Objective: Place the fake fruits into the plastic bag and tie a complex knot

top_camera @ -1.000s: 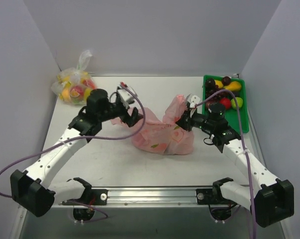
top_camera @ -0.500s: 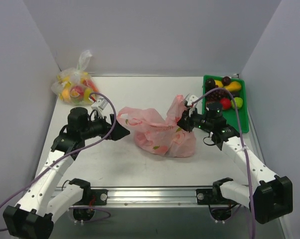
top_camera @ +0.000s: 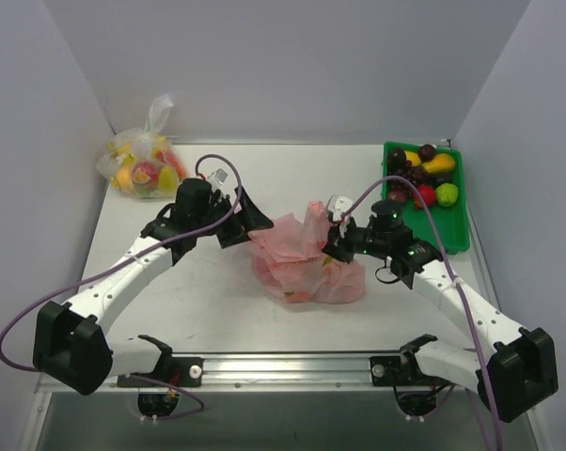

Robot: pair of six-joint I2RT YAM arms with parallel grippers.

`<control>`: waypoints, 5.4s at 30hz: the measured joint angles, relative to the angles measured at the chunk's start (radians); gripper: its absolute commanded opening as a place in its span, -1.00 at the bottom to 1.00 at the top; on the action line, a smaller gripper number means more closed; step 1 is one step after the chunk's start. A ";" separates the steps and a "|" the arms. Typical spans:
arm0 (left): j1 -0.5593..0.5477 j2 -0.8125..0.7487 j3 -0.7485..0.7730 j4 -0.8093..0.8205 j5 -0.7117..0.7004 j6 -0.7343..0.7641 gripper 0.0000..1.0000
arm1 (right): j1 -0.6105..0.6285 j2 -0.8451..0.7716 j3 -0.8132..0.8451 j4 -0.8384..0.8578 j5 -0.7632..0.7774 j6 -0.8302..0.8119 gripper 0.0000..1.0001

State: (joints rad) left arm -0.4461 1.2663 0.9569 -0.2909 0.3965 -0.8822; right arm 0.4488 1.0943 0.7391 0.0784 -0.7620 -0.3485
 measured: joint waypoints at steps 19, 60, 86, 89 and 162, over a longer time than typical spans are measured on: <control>-0.112 -0.012 0.222 -0.453 -0.260 -0.075 0.95 | 0.064 -0.006 0.000 -0.037 0.089 -0.047 -1.00; -0.092 0.294 0.077 0.071 -0.322 -0.217 -0.82 | 0.095 -0.138 -0.013 -0.166 0.037 -0.102 -1.00; -0.061 -0.018 0.000 0.063 0.735 1.503 -1.00 | -0.005 0.146 0.279 -0.348 0.181 0.292 -1.00; -0.043 -0.046 -0.053 0.042 0.680 1.506 -0.89 | -0.002 0.112 0.243 -0.349 0.200 0.288 -1.00; -0.007 0.215 0.127 -0.227 -0.206 0.192 0.36 | 0.291 -0.183 0.007 -0.323 0.398 -0.021 -1.00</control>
State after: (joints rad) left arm -0.4530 1.4815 1.0843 -0.5179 0.1909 -0.6907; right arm 0.7399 0.9108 0.7460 -0.2443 -0.3641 -0.3691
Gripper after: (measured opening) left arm 0.845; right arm 0.030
